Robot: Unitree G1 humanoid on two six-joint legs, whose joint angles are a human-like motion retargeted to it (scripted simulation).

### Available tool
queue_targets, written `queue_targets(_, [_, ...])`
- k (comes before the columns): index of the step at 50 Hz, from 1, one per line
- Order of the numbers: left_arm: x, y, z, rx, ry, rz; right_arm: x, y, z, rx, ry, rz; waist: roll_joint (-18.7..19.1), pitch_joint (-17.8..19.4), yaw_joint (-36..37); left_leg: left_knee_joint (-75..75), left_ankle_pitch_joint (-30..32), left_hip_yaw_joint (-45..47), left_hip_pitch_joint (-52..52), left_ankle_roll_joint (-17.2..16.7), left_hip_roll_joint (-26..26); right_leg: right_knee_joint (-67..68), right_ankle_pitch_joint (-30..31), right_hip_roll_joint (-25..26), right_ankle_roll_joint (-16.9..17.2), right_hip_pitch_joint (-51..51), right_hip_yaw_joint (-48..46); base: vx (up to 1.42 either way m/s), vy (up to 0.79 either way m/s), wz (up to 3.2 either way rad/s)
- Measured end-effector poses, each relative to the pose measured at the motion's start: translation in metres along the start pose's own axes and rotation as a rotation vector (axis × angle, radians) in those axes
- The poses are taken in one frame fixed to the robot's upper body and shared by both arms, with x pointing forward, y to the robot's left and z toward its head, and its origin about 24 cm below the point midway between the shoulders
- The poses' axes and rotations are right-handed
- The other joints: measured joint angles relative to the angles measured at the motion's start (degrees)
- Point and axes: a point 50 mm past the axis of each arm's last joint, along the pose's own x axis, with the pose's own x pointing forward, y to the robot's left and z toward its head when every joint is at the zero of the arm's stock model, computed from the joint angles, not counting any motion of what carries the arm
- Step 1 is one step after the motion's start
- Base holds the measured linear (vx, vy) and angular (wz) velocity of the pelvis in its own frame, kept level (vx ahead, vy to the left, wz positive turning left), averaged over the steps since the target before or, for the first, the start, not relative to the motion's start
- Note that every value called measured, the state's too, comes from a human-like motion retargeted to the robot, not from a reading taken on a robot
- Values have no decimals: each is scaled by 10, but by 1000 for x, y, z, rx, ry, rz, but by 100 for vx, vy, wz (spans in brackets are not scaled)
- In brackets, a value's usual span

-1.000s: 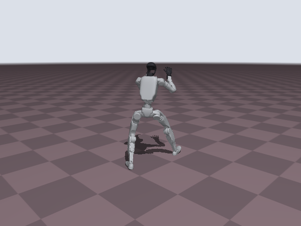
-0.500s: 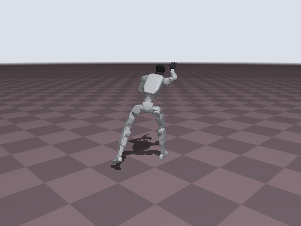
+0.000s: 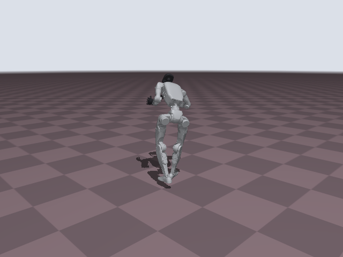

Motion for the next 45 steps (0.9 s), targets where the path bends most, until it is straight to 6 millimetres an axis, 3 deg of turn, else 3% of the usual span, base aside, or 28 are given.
queue_targets(5, [2, -12, 11, -110, -32, 42, -21, -9, 6, 140, 145, -153, -8, 0, 9, -57, -31, -56, 67, 19, -57, -25, 7, 20, 17, 47, -54, -7, -16, 78])
queue_targets(10, [12, -12, 12, -77, -60, -32, -40, -18, 8, 308, 328, -321, -30, 0, 25, -142, -56, -53, 151, 45, -38, -19, -1, 33, 14, 93, -80, -8, -8, 42])
queue_targets(14, [29, -13, 20, -95, -120, -73, -53, -18, 6, 363, 429, -369, -36, -2, 32, -149, -55, -79, 185, 45, -17, 37, -6, 24, -16, 118, -83, -9, -3, 34])
queue_targets(19, [63, -22, 47, -196, -283, -86, -85, -8, 1, 351, 537, -157, -8, -13, 35, -107, -64, -107, 209, 37, 31, 241, 29, -29, -37, 102, -27, -7, 3, 33])
queue_targets(22, [82, -30, 71, -220, -417, -119, -113, 0, 7, 389, 595, 66, 8, -19, 23, -75, -77, -132, 227, 39, 46, 380, 68, -66, 3, 65, 90, -2, 3, 65])
queue_targets(25, [100, -38, 100, -168, -551, -219, -133, 4, 20, 493, 638, 206, 22, -27, 12, -40, -91, -152, 238, 43, 59, 444, 65, -76, 46, 44, 221, 1, -1, 49])
queue_targets(27, [109, -49, 116, -109, -616, -318, -137, 8, 30, 573, 657, 231, 30, -40, 15, -22, -98, -153, 241, 49, 68, 434, 36, -97, 33, 54, 261, 0, 0, 0])
queue_targets(30, [116, -79, 135, -45, -675, -504, -132, 21, 40, 664, 649, 273, 39, -66, 33, -4, -107, -140, 242, 61, 75, 361, -12, -160, -26, 83, 257, 2, -7, -49])
queue_targets(33, [117, -132, 142, 15, -681, -744, -115, 45, 43, 703, 597, 354, 38, -94, 58, 5, -118, -116, 242, 67, 76, 219, -34, -201, -54, 129, 213, 4, -14, -74])
queue_targets(37, [113, -206, 137, 228, -681, -1000, -84, 66, 42, 707, 513, 392, 15, -116, 78, 12, -138, -82, 258, 62, 69, 54, -31, -219, -26, 187, 179, 8, -24, -72])
queue_targets(40, [119, -248, 131, 466, -702, -1068, -59, 66, 37, 700, 455, 350, -8, -116, 77, 15, -148, -50, 275, 59, 67, 4, -3, -229, 4, 203, 164, 8, -26, -90])
queue_targets(43, [142, -263, 117, 724, -681, -1038, -44, 58, 34, 702, 412, 308, -24, -109, 48, 12, -151, -17, 297, 55, 71, -8, 41, -234, 25, 206, 138, 7, -26, -97])
queue_targets(45, [167, -260, 108, 894, -648, -973, -37, 51, 32, 703, 384, 286, -30, -100, 14, 6, -149, 1, 313, 51, 78, -8, 69, -232, 30, 205, 127, 8, -26, -90])
